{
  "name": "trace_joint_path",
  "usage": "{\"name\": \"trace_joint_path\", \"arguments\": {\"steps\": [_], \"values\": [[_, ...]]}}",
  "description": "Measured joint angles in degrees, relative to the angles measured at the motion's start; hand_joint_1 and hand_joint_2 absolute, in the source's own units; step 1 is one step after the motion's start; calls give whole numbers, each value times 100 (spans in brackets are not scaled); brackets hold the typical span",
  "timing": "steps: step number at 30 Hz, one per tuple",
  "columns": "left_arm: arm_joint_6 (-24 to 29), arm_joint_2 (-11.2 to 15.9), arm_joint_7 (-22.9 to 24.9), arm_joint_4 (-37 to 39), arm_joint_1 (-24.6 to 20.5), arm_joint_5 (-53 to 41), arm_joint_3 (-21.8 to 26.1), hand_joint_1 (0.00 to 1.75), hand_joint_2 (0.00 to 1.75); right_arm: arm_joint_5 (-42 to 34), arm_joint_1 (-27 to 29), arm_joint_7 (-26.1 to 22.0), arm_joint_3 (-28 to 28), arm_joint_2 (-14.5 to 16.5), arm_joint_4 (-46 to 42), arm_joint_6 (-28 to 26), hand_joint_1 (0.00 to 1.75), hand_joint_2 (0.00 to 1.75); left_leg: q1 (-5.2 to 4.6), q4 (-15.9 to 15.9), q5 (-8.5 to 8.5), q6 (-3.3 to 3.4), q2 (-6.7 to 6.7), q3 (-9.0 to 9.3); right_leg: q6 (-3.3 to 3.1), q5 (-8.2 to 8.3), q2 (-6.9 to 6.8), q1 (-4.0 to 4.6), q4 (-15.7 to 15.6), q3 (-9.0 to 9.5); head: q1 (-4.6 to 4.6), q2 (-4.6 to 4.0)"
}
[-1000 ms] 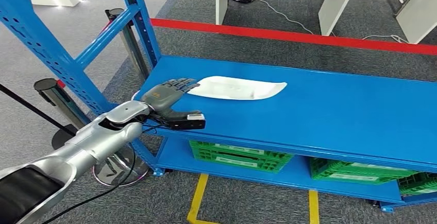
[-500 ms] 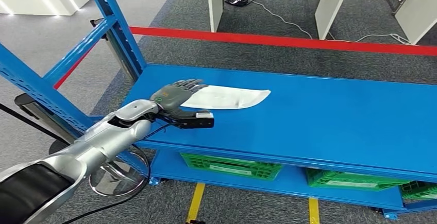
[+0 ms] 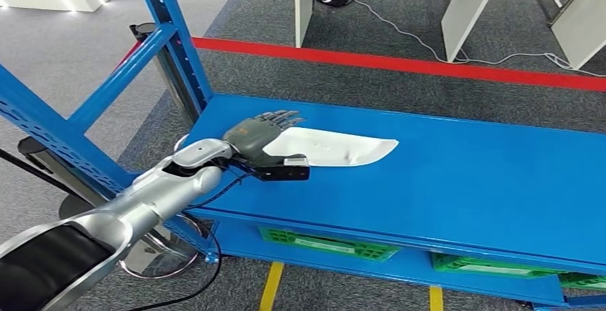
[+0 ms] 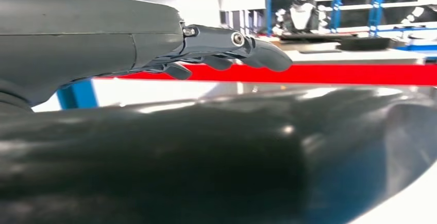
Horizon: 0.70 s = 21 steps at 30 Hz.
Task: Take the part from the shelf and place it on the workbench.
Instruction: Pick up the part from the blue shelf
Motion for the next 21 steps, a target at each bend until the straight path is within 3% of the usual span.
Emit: {"name": "trace_joint_path", "arguments": {"steps": [2, 3, 4, 9, 11, 13, 14, 15, 16, 18, 19, 21], "values": [[50, -103, -25, 30, 67, 5, -28, 0, 175, 33, 1, -1, 0, 0, 1, 10, 0, 0, 0, 9, -84, -24, -12, 95, -18, 533, -5, 0, -657, 173, 4, 0], [81, -148, -23, 50, 83, -9, -54, 0, 175, 46, -1, 0, 0, 0, 2, 13, 0, 0, -11, 20, -124, -47, -18, 127, -33, 725, -7, 6, -1001, 316, 12, 0], [116, -178, -13, 73, 97, -32, -81, 0, 175, 58, -9, 4, 0, 1, 4, 14, 0, 0, -22, 34, -154, -72, -20, 137, -55, 813, -8, 10, -1261, 433, 17, 0], [347, -206, 9, 188, 210, -135, -174, 0, 175, 104, -4, 60, -1, 10, 7, 29, 0, 0, -23, 137, -283, -211, -1, 124, -201, 728, 19, 11, -1458, 591, 9, 0], [420, -186, 9, 239, 225, -151, -188, 0, 175, 126, -6, 58, -2, 14, 7, 36, 0, 0, -7, 618, -525, -274, 8, -89, -256, 700, 9, -7, -1475, 652, -1, 0], [442, -161, 9, 295, 254, -163, -203, 0, 175, 142, -13, 57, -7, 19, 7, 38, 0, 0, 3, 1359, -787, -308, 12, -481, -286, 667, 5, -5, -1474, 690, -5, 0], [442, -151, 11, 322, 274, -175, -215, 0, 175, 150, -10, 57, -10, 21, 7, 38, 0, 0, 5, 1590, -812, -312, 13, -628, -290, 654, 5, -4, -1473, 707, -5, 0], [441, -144, 14, 345, 292, -186, -229, 0, 175, 157, -7, 57, -13, 22, 7, 38, 0, 0, 5, 1615, -726, -305, 13, -681, -290, 642, 8, -3, -1472, 724, -6, 0], [441, -140, 18, 363, 302, -194, -241, 0, 175, 162, -4, 57, -15, 22, 7, 38, 0, 0, 3, 1427, -541, -286, 13, -629, -288, 631, 13, 1, -1472, 745, -6, 0], [444, -131, 25, 391, 306, -203, -254, 0, 175, 168, -3, 57, -18, 29, 7, 38, 0, 0, -15, 698, -106, -212, 15, -334, -270, 605, 21, 12, -1473, 787, -2, 0], [446, -128, 27, 402, 302, -204, -257, 0, 175, 168, -6, 57, -19, 35, 7, 38, 0, 0, -29, 373, 15, -176, 16, -198, -252, 595, 24, 22, -1470, 795, -3, 0], [449, -129, 27, 419, 302, -208, -261, 0, 175, 170, -12, 57, -20, 49, 7, 39, 0, 0, -57, 102, 40, -132, 15, -90, -202, 590, 17, 33, -1473, 784, 3, 0]]}}
